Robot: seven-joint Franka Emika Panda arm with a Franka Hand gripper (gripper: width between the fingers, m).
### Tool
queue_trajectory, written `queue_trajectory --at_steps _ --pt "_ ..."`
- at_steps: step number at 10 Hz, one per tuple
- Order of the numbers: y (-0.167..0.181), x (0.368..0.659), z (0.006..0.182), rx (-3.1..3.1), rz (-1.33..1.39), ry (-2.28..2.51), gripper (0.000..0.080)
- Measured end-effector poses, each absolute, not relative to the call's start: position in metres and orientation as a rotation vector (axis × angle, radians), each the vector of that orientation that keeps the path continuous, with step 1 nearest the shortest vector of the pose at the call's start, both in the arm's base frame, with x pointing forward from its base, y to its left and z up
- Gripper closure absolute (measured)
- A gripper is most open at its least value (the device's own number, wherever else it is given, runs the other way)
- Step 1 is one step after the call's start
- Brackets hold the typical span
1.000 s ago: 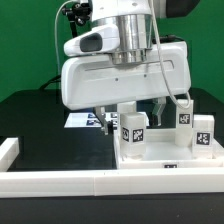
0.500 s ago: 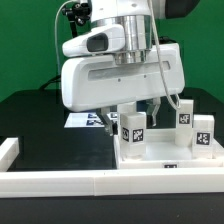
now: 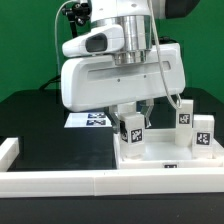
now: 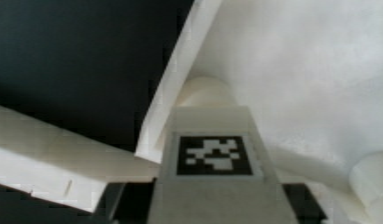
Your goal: Assemble square table
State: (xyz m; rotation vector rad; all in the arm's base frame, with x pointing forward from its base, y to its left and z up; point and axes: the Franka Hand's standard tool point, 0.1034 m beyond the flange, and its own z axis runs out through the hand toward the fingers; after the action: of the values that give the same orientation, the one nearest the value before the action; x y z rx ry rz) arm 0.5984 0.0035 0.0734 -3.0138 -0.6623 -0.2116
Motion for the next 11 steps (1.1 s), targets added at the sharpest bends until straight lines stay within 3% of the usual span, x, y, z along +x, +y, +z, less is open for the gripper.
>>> queue_trajectory --at_steps 4,11 --pt "0.0027 0.5983 0.0733 -3.055 -0.2 -0.288 0.051" --pt "0.0059 0.5967 0.0708 -2.875 -0.207 0.946 0.0509"
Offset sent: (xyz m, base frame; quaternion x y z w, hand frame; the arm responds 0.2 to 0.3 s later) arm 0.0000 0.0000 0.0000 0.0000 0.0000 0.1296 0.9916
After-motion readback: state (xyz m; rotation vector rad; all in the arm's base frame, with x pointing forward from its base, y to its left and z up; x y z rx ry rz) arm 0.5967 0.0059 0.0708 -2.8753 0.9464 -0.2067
